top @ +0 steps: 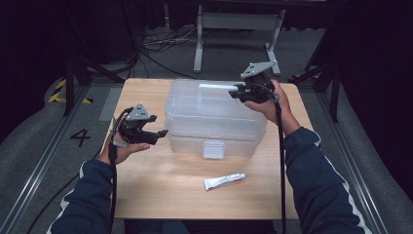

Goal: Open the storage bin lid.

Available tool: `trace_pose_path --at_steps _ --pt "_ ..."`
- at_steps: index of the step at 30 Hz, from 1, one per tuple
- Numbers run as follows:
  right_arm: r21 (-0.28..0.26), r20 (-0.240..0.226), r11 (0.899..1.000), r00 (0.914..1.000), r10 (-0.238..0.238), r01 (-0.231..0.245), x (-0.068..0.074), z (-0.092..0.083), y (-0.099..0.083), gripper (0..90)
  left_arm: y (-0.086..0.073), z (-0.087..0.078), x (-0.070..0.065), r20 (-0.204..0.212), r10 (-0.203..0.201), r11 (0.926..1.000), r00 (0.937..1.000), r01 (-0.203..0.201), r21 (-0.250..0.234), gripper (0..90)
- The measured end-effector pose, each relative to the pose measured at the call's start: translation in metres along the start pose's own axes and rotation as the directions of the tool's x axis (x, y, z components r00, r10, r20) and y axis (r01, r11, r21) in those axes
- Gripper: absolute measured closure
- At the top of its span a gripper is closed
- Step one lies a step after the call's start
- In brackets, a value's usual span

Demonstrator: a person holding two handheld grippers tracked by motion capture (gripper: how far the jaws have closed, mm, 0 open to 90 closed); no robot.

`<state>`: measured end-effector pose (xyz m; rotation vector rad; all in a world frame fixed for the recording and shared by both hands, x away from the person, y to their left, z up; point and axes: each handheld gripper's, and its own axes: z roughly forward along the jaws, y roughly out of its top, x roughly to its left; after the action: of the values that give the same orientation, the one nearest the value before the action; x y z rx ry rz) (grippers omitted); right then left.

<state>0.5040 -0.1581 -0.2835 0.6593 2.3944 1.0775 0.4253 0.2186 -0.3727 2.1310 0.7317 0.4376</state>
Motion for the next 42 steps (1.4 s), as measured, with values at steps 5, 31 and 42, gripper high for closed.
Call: trace_pose_path --at_steps 5,31,42 --pt "0.013 0.011 1.000 0.9999 0.003 -0.003 -0.003 0.000 0.005 70.3 -0.001 -0.001 0.000 0.011 -0.016 0.9995 0.9998 0.017 -0.029 33.2" --pt "0.029 0.039 0.999 0.9991 0.017 -0.018 -0.007 0.002 0.012 70.0 -0.007 0.015 -0.004 -0.014 -0.028 0.9995 0.9995 0.028 -0.016 57.3" --pt "0.035 0.040 0.999 0.9991 0.016 -0.017 -0.008 0.002 0.014 70.1 -0.004 0.017 -0.005 -0.012 -0.023 0.9989 0.9997 0.023 -0.040 70.5"
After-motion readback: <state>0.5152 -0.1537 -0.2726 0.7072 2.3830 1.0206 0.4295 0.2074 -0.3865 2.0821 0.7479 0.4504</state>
